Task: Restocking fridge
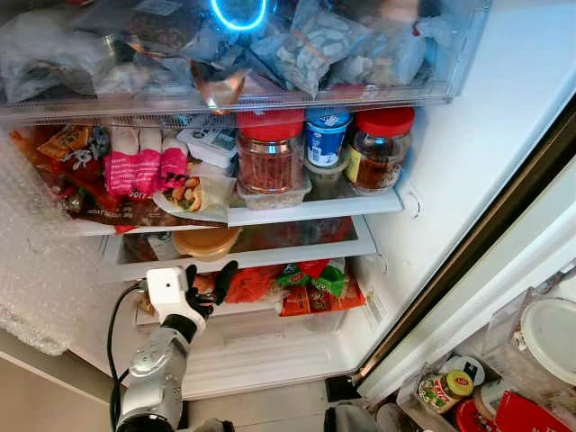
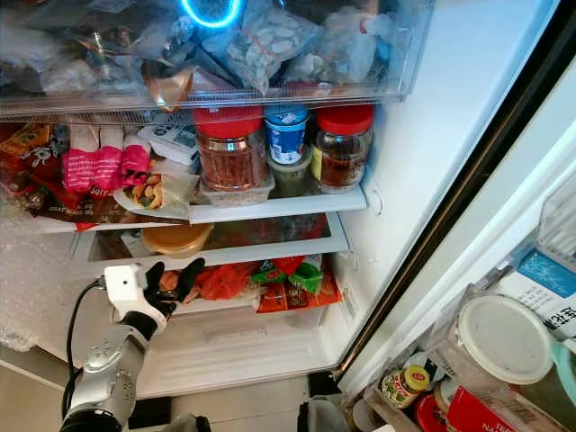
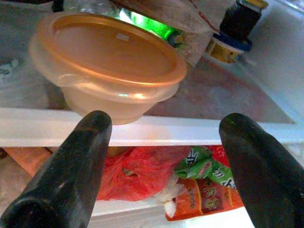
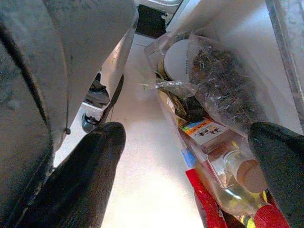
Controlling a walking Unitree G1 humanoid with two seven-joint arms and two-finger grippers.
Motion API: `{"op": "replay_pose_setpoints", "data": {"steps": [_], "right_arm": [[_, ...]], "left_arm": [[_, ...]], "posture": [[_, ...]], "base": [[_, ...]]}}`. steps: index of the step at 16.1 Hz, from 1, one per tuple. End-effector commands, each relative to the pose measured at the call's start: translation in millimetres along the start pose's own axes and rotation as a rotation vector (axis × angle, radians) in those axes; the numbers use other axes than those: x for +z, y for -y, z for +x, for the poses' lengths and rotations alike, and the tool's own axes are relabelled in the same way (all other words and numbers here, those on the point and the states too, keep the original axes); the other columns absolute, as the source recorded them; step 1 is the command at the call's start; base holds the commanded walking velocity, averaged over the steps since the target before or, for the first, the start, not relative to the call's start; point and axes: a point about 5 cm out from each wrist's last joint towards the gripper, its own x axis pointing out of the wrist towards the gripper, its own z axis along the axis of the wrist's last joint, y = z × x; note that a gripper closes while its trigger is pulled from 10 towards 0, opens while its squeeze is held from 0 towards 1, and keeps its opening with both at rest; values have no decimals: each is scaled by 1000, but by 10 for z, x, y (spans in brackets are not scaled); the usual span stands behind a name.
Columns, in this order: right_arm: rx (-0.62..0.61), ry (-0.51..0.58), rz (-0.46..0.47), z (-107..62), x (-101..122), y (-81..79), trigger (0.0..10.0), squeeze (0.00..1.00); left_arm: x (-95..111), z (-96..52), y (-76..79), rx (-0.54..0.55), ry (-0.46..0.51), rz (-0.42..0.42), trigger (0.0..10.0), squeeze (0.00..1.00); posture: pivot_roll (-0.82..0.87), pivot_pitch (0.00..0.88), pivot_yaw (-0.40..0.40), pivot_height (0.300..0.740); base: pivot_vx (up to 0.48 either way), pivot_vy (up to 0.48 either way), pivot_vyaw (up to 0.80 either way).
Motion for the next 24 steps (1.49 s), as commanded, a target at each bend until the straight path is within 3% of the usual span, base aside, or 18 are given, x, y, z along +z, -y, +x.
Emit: {"op": "replay_pose_setpoints", "data": {"steps": [1, 14, 24], "right_arm": [[31, -21, -9, -5, -42, -91, 10000, 0], [19, -39, 0, -21, -97, -84, 10000, 0], [14, -51, -13, -43, -157, -40, 10000, 0]], "left_arm": [[-37, 23, 9, -1, -25, 55, 10000, 0], [-62, 305, -36, 36, -102, 60, 10000, 0], [120, 573, 117, -15, -121, 108, 10000, 0]], "posture": [[-212, 102, -24, 657], [-247, 106, -19, 657], [-271, 103, -26, 657]], "base": [[0, 0, 0], [0, 0, 0], [0, 0, 0]]}}
